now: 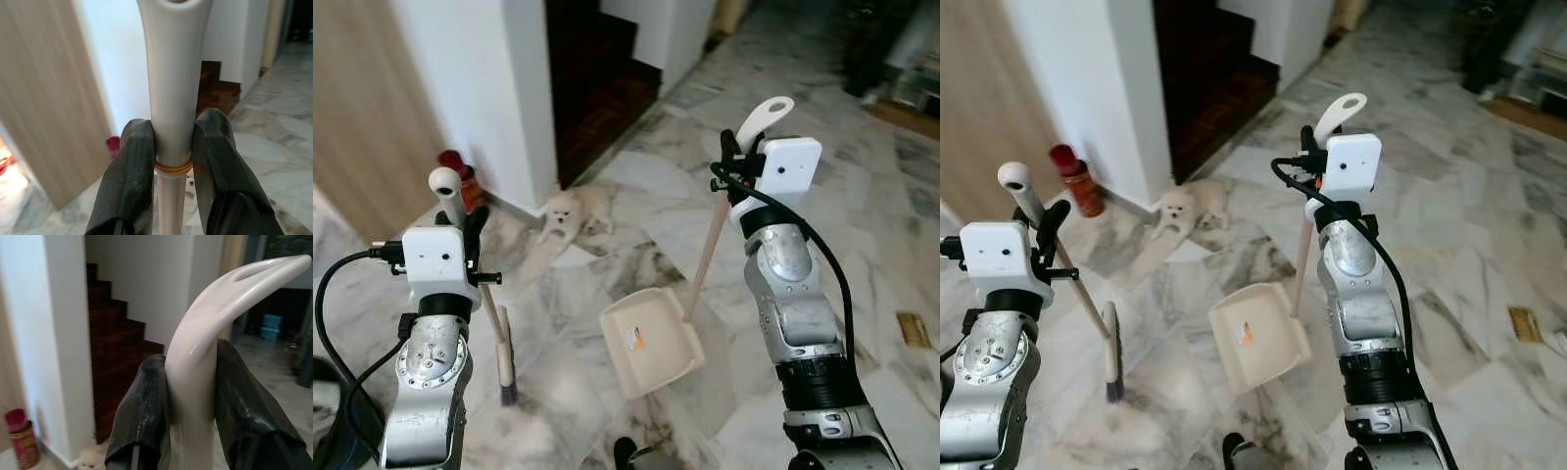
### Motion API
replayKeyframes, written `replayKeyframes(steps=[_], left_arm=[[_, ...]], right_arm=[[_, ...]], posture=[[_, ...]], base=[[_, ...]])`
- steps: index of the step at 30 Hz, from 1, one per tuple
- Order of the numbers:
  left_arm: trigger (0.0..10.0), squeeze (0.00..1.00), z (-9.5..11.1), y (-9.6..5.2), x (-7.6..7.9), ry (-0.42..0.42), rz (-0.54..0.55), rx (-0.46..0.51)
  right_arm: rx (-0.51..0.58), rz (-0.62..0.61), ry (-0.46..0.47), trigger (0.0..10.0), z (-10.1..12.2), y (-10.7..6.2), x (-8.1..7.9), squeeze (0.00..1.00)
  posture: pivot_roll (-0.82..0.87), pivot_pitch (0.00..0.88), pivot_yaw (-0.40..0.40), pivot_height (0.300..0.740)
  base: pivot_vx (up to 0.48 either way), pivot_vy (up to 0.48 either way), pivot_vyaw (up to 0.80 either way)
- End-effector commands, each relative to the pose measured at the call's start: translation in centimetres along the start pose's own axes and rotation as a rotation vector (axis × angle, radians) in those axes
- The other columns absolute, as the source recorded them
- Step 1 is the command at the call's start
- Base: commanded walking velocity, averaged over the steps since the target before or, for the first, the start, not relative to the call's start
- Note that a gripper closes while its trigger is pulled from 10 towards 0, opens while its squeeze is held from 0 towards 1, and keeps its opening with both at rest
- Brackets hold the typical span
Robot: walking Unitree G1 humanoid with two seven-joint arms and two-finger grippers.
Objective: Sweep floor
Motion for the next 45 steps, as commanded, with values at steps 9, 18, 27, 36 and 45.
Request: replayKeyframes(steps=[9,18,27,36,45], left_arm=[[10.0,0.0,1.11,0.58,0.04,0.021,-0.003,0.061],[10.0,0.0,1.0,0.32,-0.19,0.016,0.003,0.058],[10.0,0.0,0.95,0.27,-0.24,0.016,0.001,0.054],[10.0,0.0,0.96,0.64,-0.24,0.028,-0.031,0.053],[10.0,0.0,1.06,0.97,0.14,0.009,-0.051,0.05]], right_arm=[[0.024,-0.009,-0.002,10.0,0.21,-0.3,0.03,0.0],[0.022,-0.002,0.0,10.0,0.12,-0.41,-0.22,0.0],[0.019,-0.011,-0.001,10.0,0.05,-0.4,-0.13,0.0],[0.012,-0.035,0.018,10.0,-0.43,-0.52,-0.31,0.0],[0.015,-0.041,0.03,10.0,-0.39,-0.53,-0.27,0.0]], posture=[[-0.05,0.094,-0.013,0.74],[-0.04,0.086,-0.022,0.74],[-0.03,0.099,-0.022,0.74],[-0.02,0.115,0.009,0.74],[-0.03,0.128,0.013,0.74]], base=[[0.0,-0.214,-0.8],[0.0,-0.25,-0.8],[0.0,0.0,-0.8],[0.0,0.0,-0.8],[0.0,0.0,-0.36]])
Point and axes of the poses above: a point about 5 cm out from each wrist's last joint towards the gripper, its own y axis pointing out of the wrist towards the gripper, its own z axis along the axis of the wrist's last joint, x = y × z, the point moved 3 cm from there along y, pointing out of the wrist towards the gripper, and after that the axes turned 11 degrees about y, right-handed, at the moved point
